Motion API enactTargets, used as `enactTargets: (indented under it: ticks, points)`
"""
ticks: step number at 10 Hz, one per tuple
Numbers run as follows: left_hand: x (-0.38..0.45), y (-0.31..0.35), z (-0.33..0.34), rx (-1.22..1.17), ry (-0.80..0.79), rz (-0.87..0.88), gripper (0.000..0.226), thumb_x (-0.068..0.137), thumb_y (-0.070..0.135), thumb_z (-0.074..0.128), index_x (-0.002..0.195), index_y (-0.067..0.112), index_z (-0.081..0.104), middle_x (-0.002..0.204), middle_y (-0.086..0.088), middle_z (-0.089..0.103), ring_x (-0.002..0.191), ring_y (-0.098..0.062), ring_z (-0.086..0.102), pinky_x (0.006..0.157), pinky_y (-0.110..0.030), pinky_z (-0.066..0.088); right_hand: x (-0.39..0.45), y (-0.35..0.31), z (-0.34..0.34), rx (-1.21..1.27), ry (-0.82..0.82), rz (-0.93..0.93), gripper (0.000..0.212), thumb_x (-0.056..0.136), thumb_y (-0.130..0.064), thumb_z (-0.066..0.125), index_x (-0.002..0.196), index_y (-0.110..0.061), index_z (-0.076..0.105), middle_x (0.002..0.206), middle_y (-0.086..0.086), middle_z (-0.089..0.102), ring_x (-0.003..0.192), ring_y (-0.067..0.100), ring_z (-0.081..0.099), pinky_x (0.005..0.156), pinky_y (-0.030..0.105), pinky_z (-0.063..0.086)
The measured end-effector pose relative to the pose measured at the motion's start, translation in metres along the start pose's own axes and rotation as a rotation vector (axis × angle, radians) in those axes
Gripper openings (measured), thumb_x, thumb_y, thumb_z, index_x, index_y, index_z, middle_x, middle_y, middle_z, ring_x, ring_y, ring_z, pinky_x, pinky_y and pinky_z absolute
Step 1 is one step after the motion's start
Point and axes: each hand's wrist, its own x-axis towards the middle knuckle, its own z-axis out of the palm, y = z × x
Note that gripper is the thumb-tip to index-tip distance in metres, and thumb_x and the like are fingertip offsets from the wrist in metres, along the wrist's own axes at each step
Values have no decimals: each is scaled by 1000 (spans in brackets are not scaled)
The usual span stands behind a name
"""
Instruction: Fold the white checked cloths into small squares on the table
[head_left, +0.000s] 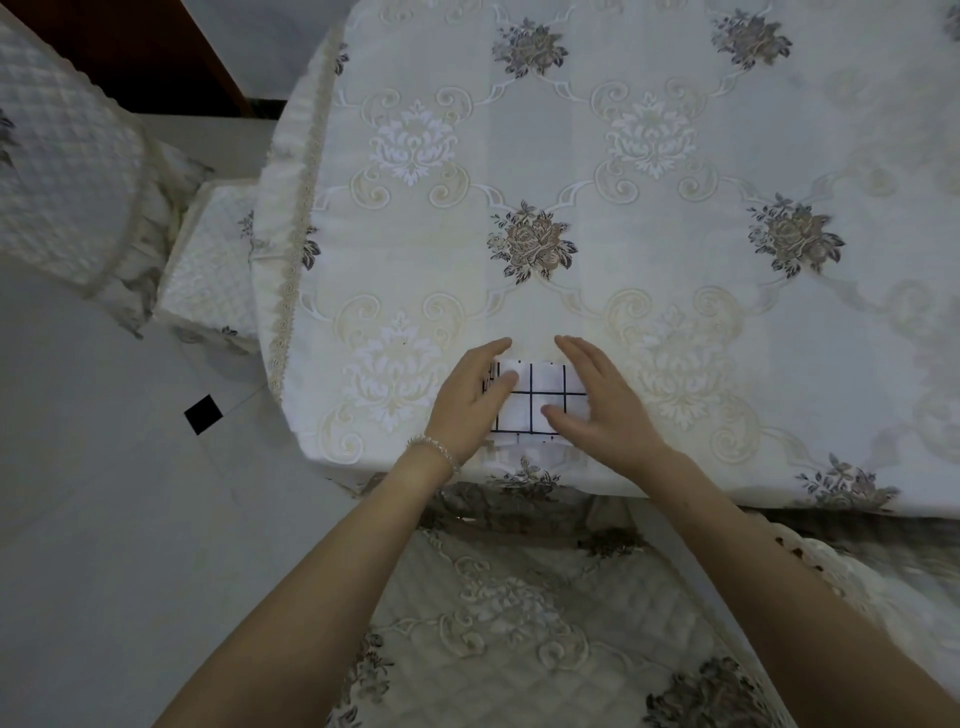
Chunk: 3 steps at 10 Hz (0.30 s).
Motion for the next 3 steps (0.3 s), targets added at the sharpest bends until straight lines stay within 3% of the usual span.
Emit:
enactTargets:
  ticks: [1, 3]
  points:
    - [4, 14, 8, -330, 155, -105, 34, 93, 31, 43, 117, 17, 62, 118, 3, 64, 114, -7, 56, 98, -24, 43, 2, -19, -1, 380, 187, 64, 45, 92, -26, 52, 136, -21, 49, 139, -9, 50, 131, 1, 41, 106, 17, 32]
    - [20, 47, 16, -702, 247, -340, 30, 98, 24, 37, 100, 15, 66, 103, -8, 70, 103, -23, 63, 95, -33, 46, 28, -51, -5, 1019, 417, 337, 25, 99, -15, 44, 111, -10, 66, 117, 9, 67, 113, 16, 61, 103, 36, 45]
